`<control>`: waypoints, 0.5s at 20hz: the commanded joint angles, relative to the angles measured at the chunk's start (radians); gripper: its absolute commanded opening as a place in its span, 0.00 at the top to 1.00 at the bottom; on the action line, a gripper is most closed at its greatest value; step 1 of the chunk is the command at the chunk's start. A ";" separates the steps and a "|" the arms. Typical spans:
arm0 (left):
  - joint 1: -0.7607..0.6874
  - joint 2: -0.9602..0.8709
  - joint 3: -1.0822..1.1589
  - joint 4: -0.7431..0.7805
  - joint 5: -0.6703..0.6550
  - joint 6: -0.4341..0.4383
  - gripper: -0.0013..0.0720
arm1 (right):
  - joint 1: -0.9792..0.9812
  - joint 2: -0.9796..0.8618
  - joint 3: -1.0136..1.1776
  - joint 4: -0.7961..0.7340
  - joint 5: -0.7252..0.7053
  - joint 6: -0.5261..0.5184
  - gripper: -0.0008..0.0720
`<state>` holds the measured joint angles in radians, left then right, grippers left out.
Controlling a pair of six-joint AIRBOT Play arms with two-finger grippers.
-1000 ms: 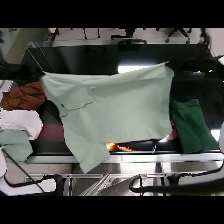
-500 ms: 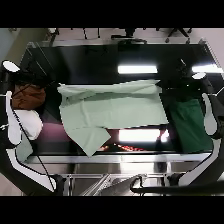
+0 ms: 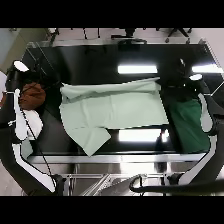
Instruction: Fold the shirts.
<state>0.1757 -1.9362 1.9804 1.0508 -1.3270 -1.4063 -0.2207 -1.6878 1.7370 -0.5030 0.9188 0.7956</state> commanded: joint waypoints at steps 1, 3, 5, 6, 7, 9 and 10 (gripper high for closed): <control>-0.011 -0.003 0.115 -0.032 0.061 -0.009 0.97 | 0.006 -0.016 0.101 0.102 -0.062 -0.067 0.96; -0.017 0.004 0.097 -0.032 0.117 -0.009 0.97 | 0.006 -0.043 0.121 0.096 -0.111 -0.067 0.96; -0.016 0.016 0.013 -0.031 0.180 -0.008 0.97 | 0.006 -0.085 0.121 0.096 -0.126 -0.067 0.96; -0.016 0.011 -0.012 -0.031 0.187 -0.008 0.97 | 0.006 -0.109 0.121 0.096 -0.126 -0.067 0.96; -0.016 0.007 -0.034 -0.030 0.188 -0.003 0.97 | 0.009 -0.136 0.121 0.096 -0.126 -0.068 0.96; -0.020 0.006 -0.078 -0.030 0.213 0.029 0.97 | 0.009 -0.176 0.121 0.096 -0.134 -0.084 0.96; -0.023 0.006 -0.099 -0.029 0.229 0.045 0.97 | 0.009 -0.192 0.121 0.096 -0.136 -0.093 0.96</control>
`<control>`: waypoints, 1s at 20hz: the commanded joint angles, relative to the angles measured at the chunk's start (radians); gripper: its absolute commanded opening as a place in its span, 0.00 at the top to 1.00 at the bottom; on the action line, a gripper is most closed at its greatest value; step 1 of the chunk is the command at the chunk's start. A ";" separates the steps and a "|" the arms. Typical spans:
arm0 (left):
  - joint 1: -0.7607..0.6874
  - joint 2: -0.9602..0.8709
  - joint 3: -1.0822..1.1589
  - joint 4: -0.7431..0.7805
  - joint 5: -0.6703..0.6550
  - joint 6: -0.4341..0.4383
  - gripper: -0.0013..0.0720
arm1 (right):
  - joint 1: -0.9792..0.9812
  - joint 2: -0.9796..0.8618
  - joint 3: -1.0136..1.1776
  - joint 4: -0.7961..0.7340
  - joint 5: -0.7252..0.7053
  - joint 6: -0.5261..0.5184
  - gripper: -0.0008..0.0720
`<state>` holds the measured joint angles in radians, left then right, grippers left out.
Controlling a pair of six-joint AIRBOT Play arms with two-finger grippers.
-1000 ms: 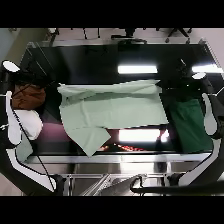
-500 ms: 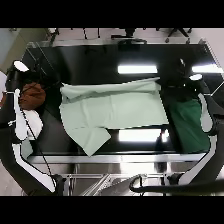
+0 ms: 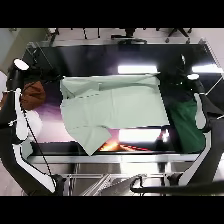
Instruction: Fold the shirts.
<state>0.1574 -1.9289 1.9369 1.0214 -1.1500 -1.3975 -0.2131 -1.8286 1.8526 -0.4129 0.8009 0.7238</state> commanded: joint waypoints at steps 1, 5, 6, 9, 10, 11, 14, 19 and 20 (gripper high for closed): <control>-0.005 -0.002 -0.077 0.000 0.059 0.037 0.97 | 0.002 -0.063 0.005 0.006 -0.020 -0.022 0.96; -0.005 -0.002 -0.166 0.000 0.067 0.037 0.97 | 0.005 -0.088 0.005 0.006 -0.019 -0.023 0.96; -0.005 -0.002 -0.183 0.000 0.072 0.037 0.97 | 0.005 -0.088 0.005 0.006 -0.019 -0.037 0.96; -0.005 -0.002 -0.205 0.000 0.054 0.037 0.96 | 0.005 -0.078 0.005 0.006 -0.007 -0.048 0.92; -0.005 -0.002 -0.204 -0.001 0.045 0.035 0.96 | 0.005 -0.071 0.006 0.006 -0.003 -0.048 0.76; -0.005 -0.001 -0.200 -0.004 0.026 0.034 0.87 | 0.005 -0.061 0.006 0.006 0.006 -0.048 0.70; 0.000 -0.001 -0.154 0.004 -0.086 -0.030 0.19 | -0.004 0.009 0.007 -0.116 0.061 -0.037 0.53; 0.062 0.042 -0.031 0.007 -0.406 -0.146 0.20 | -0.044 0.219 0.007 -0.630 0.241 0.274 0.26; 0.070 0.079 -0.059 0.008 -0.438 -0.158 0.20 | -0.055 0.254 0.007 -0.658 0.306 0.314 0.28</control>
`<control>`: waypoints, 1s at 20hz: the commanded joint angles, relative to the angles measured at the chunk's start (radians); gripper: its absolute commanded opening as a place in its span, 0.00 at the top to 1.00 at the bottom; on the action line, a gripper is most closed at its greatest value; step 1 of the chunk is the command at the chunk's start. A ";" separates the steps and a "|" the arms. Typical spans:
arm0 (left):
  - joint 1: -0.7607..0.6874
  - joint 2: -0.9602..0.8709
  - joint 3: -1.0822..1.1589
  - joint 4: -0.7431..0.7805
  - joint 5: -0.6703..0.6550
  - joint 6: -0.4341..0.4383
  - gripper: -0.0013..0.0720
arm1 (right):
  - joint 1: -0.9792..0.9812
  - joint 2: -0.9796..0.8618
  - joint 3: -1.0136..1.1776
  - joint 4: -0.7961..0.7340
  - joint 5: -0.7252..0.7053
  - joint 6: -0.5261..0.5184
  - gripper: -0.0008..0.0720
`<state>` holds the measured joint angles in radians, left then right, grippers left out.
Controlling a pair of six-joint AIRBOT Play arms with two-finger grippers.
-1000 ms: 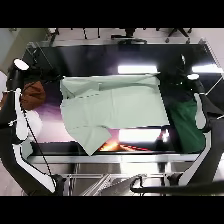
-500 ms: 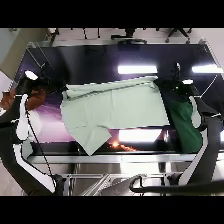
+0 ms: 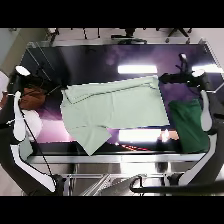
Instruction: Fold the shirts.
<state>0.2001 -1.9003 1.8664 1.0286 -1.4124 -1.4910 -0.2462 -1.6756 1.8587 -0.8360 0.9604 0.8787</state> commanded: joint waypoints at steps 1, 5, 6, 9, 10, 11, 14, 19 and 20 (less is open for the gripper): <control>0.027 0.109 -0.059 0.005 -0.193 -0.066 0.20 | -0.036 0.133 0.001 -0.230 0.228 0.178 0.34; -0.010 0.416 -0.552 0.125 -0.120 -0.063 0.19 | -0.054 0.161 -0.020 -0.127 0.517 0.199 0.40; -0.021 0.499 -0.703 0.131 -0.076 -0.063 0.19 | -0.054 0.161 -0.042 -0.107 0.541 0.199 0.41; -0.026 0.688 -1.075 0.119 0.076 -0.064 0.19 | -0.054 0.161 -0.092 -0.076 0.561 0.199 0.49; -0.025 0.729 -1.176 0.099 0.145 -0.064 0.19 | -0.053 0.161 -0.098 -0.074 0.563 0.199 0.49; -0.025 0.758 -1.255 0.064 0.212 -0.061 0.19 | -0.053 0.161 -0.098 -0.073 0.564 0.195 0.49; -0.025 0.788 -1.415 -0.056 0.399 -0.026 0.19 | -0.053 0.161 -0.098 -0.048 0.566 0.192 0.49; -0.026 0.786 -1.516 -0.348 0.579 0.123 0.19 | -0.051 0.161 -0.098 -0.040 0.566 0.181 0.49; -0.026 0.786 -1.522 -0.384 0.584 0.145 0.20 | -0.051 0.161 -0.098 -0.040 0.566 0.175 0.49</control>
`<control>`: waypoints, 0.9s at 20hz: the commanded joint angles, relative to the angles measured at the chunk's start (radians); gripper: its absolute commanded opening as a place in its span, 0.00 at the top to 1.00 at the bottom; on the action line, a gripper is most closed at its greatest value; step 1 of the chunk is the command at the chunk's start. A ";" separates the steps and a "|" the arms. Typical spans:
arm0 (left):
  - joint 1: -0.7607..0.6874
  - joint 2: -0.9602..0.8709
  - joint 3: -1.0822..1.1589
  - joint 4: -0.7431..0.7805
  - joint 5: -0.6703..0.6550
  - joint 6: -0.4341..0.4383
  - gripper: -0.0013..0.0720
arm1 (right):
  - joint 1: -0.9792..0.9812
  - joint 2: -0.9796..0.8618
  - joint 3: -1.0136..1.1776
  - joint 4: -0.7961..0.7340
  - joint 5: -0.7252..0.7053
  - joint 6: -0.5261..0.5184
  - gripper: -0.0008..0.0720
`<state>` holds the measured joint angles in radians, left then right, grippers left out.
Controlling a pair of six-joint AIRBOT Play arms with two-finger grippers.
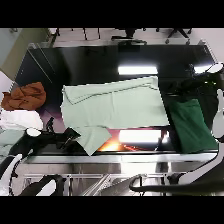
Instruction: Fold the shirts.
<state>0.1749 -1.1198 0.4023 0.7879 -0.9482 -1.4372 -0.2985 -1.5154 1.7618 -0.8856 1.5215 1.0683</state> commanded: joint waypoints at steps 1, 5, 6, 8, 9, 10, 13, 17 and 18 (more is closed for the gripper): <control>-0.001 0.006 -0.061 -0.163 0.124 0.099 0.20 | 0.001 0.001 -0.001 0.010 0.005 -0.017 0.49; -0.001 0.006 -0.061 -0.193 0.152 0.113 0.20 | 0.001 0.001 -0.001 0.038 0.001 -0.029 0.49; -0.001 0.006 -0.060 -0.220 0.161 0.144 0.47 | 0.001 0.001 -0.001 0.038 -0.003 -0.028 0.49; -0.001 0.006 -0.037 -0.230 0.153 0.214 0.83 | 0.001 0.001 -0.001 0.038 -0.005 -0.027 0.49; 0.006 0.006 -0.013 -0.225 0.133 0.233 0.85 | 0.000 0.001 -0.001 0.037 -0.003 -0.027 0.49; 0.023 0.006 0.022 -0.194 0.094 0.249 0.96 | -0.002 0.001 -0.001 0.037 0.000 -0.022 0.49; 0.138 0.006 0.164 -0.027 -0.093 0.242 0.96 | -0.014 0.001 -0.005 0.033 0.044 0.018 0.49; 0.331 0.006 0.310 0.057 -0.271 0.251 0.96 | -0.018 0.037 -0.122 0.025 0.076 0.054 0.58; 0.353 0.006 0.330 0.058 -0.284 0.269 0.96 | -0.018 0.056 -0.178 0.018 0.076 0.057 0.59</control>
<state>0.4309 -1.1149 0.6491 0.7918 -1.1091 -1.1961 -0.3145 -1.4899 1.6775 -0.8555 1.5761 1.1023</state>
